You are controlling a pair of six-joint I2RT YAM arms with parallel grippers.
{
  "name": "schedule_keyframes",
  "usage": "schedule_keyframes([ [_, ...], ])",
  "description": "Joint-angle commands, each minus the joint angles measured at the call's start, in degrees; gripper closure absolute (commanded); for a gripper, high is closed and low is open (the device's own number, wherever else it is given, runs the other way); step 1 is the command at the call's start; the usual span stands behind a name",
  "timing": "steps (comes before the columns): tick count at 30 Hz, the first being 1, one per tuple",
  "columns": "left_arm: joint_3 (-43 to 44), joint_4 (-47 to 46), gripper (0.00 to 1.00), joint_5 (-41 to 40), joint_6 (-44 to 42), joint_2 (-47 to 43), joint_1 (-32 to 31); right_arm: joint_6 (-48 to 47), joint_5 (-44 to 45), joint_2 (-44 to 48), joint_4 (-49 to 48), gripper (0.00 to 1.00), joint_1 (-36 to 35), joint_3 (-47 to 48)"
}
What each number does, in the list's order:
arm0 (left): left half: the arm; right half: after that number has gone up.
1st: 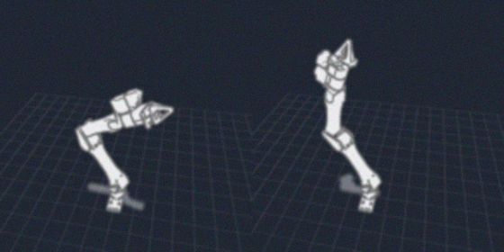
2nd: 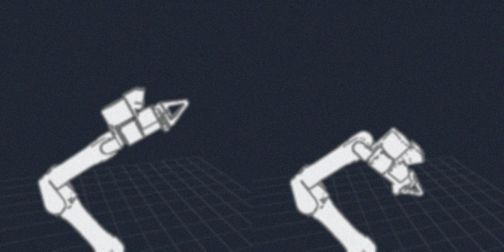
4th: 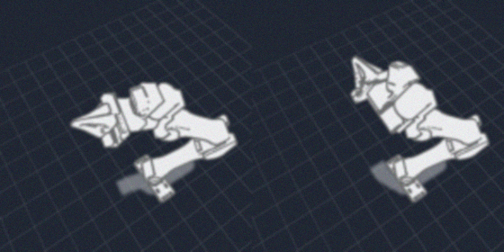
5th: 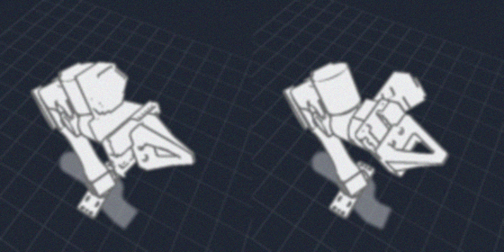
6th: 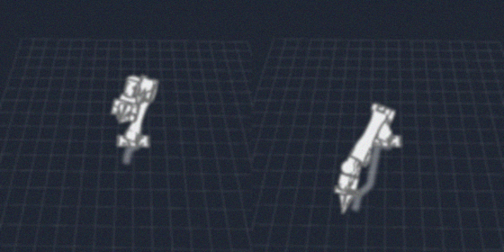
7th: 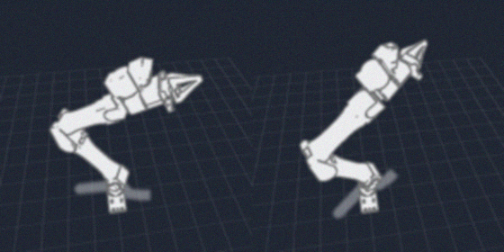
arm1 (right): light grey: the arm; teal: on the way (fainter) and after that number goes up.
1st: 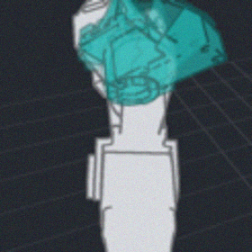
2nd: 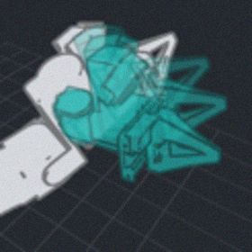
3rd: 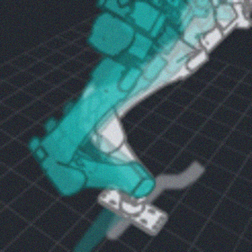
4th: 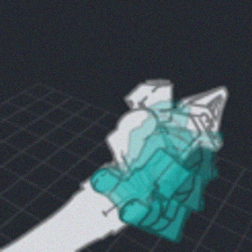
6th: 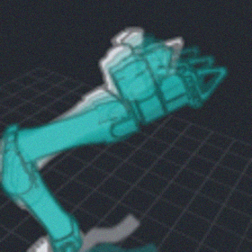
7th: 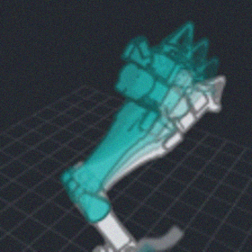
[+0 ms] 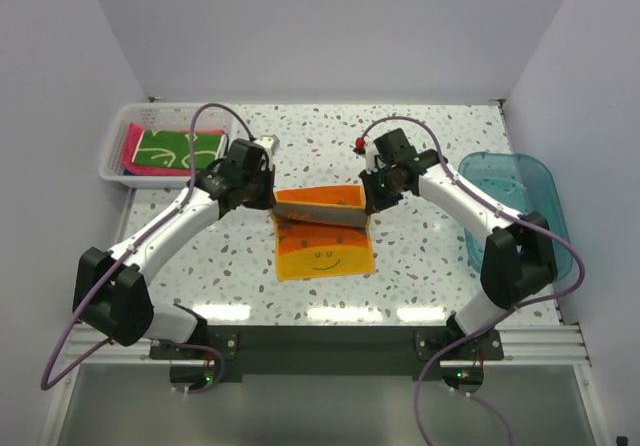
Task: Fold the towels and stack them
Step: Fold the towel
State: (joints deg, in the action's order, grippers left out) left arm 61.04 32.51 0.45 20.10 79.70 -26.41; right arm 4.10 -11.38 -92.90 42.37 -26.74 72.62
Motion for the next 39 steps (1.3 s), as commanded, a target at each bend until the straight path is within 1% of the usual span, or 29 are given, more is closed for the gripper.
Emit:
schedule_keyframes([
  [1,4.3,3.9,1.00,-6.7,-2.8,-1.4,0.6,-0.9,6.9,3.1,3.8,1.00,0.9,3.1],
  [6,2.5,3.7,1.00,-6.1,-2.1,-2.4,-0.9,-1.3,8.2,4.3,4.9,1.00,1.0,3.4],
  [12,-2.7,3.2,1.00,-6.2,-1.0,-3.1,-1.9,-1.4,7.2,4.2,5.8,1.00,1.0,2.1],
  [18,-8.5,1.4,1.00,-4.8,0.3,-3.6,-3.2,-0.1,6.2,4.2,5.6,1.00,0.8,-1.9],
  [25,-15.3,-1.3,1.00,-2.9,3.2,-3.1,-4.3,0.9,3.9,2.2,5.5,1.00,0.8,-5.2],
  [33,-19.5,-3.7,1.00,-1.9,3.9,-0.8,-5.2,3.2,3.3,-0.4,3.0,1.00,0.2,-9.2],
  [39,-21.0,-5.9,0.96,-1.1,5.0,0.7,-6.1,3.6,2.8,-2.8,1.1,1.00,-0.6,-10.1],
])
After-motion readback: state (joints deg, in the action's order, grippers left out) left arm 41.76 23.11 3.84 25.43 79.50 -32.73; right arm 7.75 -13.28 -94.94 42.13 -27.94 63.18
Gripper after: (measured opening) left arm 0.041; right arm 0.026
